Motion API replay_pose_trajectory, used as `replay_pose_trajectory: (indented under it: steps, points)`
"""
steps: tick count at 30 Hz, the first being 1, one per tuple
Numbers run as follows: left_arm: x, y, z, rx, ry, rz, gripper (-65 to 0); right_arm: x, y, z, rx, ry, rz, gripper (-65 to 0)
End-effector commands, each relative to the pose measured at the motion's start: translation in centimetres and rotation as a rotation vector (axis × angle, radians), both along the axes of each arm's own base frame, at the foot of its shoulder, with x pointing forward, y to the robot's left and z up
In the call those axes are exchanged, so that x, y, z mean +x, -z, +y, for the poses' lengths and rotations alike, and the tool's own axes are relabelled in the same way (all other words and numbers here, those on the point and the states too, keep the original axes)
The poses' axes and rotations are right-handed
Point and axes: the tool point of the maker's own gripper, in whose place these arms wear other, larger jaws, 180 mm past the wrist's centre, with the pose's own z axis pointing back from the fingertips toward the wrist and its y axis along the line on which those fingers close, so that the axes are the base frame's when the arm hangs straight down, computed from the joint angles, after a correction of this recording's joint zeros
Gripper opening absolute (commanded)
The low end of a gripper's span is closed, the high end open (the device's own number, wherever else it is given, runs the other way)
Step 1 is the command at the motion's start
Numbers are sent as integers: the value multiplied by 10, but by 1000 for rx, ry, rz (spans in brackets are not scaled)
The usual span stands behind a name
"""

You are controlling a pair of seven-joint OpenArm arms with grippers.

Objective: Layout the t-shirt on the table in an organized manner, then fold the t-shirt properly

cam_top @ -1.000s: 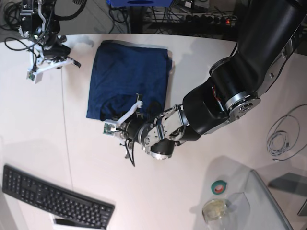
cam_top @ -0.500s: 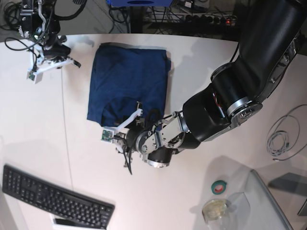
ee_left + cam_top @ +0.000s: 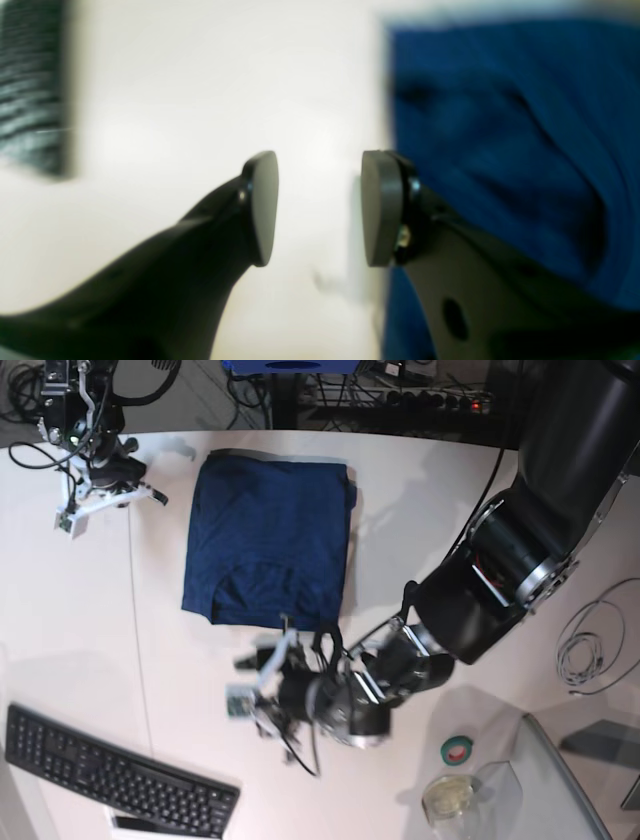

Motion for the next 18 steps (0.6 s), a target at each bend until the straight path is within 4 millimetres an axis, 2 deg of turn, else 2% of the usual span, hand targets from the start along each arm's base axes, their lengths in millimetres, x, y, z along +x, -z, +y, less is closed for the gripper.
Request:
replay_pose_trajectory:
  steps: [1,2,3,5,7,9,13,16,18]
  points:
    - [18,-21,6,-43,-59,-37,-461,6,-7,-7,-27,-6,-32,-648]
    - [24,-26,14,-71,-114,-37,-536,6,-7,-8,-32,-15,-32,-648]
    - [29,-33,25,-107,-169,-43,-650,7,-9,-11,-43,-37,-37,-648]
    - [30,-40,50,-191,-272,-44,-650,3,-10,-12,-49,-90,-41,-648]
    - [22,-39,73,-237,-345,-46,-650,-2,-13,-13,-62,-113,-70,-648]
    - [6,-29,109,-259,-423,-40,-650,-8,-19,-22,-119,-129,-117,-648]
    - [-32,-17,157,-272,-532,-41,-650,-21,-40,-39,-314,-228,-182,-648]
    - [-61,-9,193,-286,-647,-34,-650,-30,-54,-39,-451,-386,-235,-648]
    - [-81,1,212,-278,-707,-14,-650,-39,-56,-30,-472,-483,-258,-650]
